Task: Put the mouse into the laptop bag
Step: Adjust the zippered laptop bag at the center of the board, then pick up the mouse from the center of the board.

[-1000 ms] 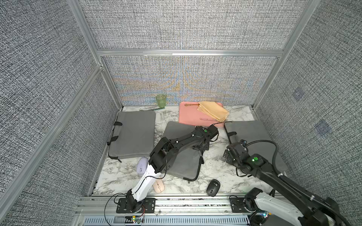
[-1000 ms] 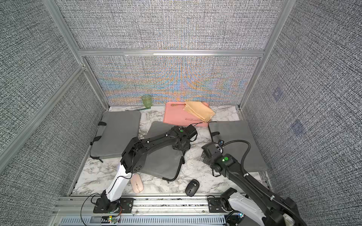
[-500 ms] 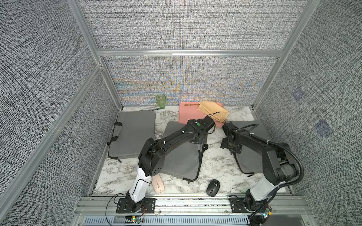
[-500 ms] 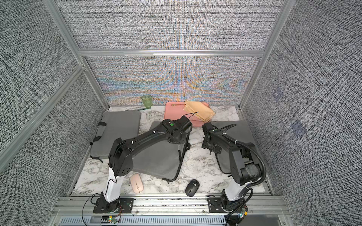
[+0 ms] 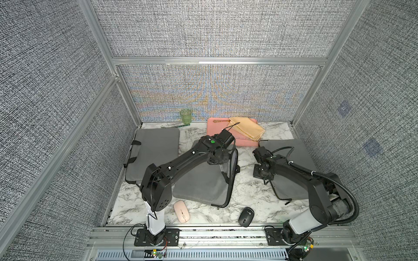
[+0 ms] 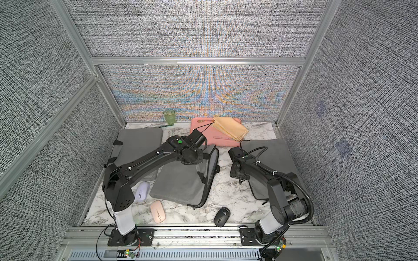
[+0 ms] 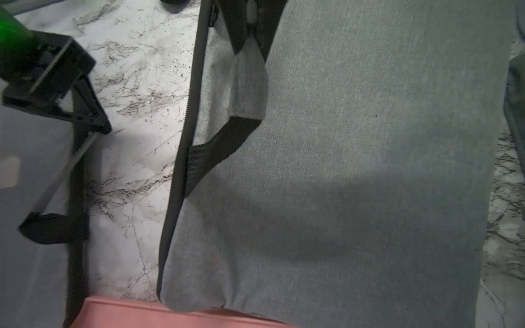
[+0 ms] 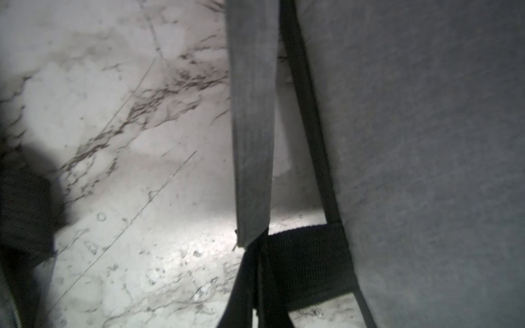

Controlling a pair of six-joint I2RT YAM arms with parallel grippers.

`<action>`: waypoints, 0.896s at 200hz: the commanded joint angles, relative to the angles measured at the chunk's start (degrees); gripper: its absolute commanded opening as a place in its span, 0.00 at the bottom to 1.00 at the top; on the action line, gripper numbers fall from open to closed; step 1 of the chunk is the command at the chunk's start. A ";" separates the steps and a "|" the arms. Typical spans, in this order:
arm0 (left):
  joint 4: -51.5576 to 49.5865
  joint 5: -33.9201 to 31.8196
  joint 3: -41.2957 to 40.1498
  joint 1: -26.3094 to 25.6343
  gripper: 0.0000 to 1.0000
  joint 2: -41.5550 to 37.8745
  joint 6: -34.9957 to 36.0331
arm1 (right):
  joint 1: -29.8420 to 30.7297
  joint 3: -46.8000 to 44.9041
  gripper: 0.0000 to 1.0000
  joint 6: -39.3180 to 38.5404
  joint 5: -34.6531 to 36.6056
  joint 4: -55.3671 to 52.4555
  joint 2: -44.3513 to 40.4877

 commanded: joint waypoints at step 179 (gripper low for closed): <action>22.28 1.38 -16.07 3.19 0.00 -7.38 9.87 | 31.47 -20.76 0.99 29.53 -3.33 -5.21 -34.36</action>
